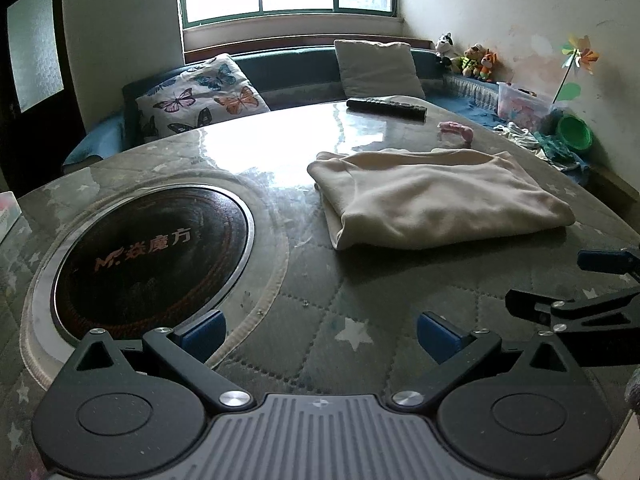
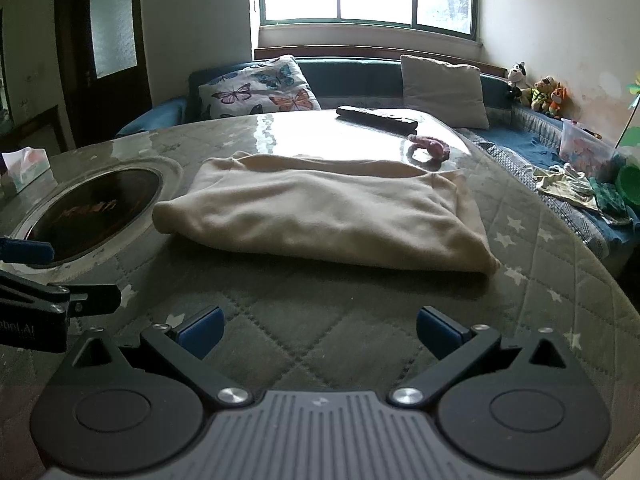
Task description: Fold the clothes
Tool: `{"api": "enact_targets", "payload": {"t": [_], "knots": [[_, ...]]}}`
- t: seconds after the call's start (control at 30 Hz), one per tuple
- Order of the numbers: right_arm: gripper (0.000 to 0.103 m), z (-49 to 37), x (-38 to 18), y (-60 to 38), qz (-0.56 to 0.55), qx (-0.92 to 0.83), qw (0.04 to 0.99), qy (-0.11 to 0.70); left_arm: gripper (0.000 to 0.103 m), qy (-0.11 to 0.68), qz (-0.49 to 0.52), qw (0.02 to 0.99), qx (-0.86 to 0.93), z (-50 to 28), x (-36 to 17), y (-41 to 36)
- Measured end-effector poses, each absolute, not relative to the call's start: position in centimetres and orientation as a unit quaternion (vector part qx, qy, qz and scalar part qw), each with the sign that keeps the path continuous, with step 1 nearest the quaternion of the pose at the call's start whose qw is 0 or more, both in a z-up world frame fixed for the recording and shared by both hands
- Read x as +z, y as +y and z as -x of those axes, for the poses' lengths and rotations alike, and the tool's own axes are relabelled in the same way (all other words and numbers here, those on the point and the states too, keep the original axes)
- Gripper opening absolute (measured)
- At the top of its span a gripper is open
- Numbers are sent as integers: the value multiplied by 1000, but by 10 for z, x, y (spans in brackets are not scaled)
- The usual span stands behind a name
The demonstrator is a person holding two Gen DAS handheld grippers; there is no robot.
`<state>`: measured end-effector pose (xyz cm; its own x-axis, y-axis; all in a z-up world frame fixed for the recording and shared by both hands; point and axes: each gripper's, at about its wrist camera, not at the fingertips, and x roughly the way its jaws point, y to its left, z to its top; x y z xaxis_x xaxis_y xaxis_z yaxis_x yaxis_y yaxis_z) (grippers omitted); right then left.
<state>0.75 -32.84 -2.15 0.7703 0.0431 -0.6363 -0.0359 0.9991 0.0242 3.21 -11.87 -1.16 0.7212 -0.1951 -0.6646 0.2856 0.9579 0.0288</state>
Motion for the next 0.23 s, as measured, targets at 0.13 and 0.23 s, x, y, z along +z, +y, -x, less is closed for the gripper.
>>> {"api": "enact_targets", "payload": {"t": [0.13, 0.23], "knots": [[103, -3, -22, -326, -5, 22, 941, 338, 103, 348, -62, 926, -131, -28, -11, -117], [103, -1, -22, -325, -6, 22, 941, 337, 103, 350, -63, 925, -135, -26, -12, -117]]}}
